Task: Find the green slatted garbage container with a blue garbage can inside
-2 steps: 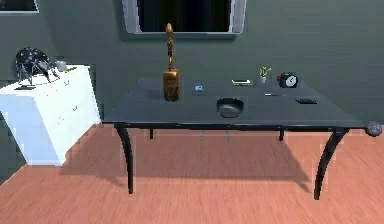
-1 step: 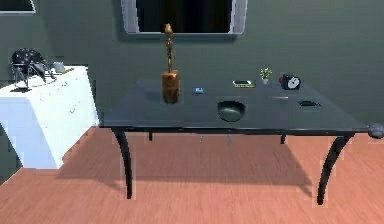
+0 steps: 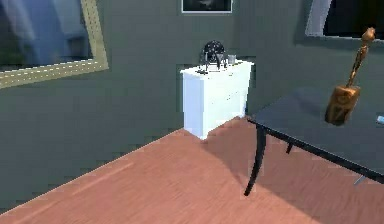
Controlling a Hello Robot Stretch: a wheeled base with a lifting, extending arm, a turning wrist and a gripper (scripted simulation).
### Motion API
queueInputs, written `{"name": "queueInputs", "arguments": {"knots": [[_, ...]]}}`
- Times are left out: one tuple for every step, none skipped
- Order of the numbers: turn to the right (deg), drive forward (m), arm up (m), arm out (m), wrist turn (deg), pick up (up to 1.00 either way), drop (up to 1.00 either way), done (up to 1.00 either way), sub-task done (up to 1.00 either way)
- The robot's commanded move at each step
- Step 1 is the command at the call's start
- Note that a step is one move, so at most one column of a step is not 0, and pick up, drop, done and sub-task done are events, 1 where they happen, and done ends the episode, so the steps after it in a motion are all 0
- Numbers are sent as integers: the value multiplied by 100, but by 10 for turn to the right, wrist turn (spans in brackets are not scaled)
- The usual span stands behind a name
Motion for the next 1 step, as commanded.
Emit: {"name": "queueInputs", "arguments": {"knots": [[-390, 0, 0, 0, 0, 0, 0, 0, 0]]}}
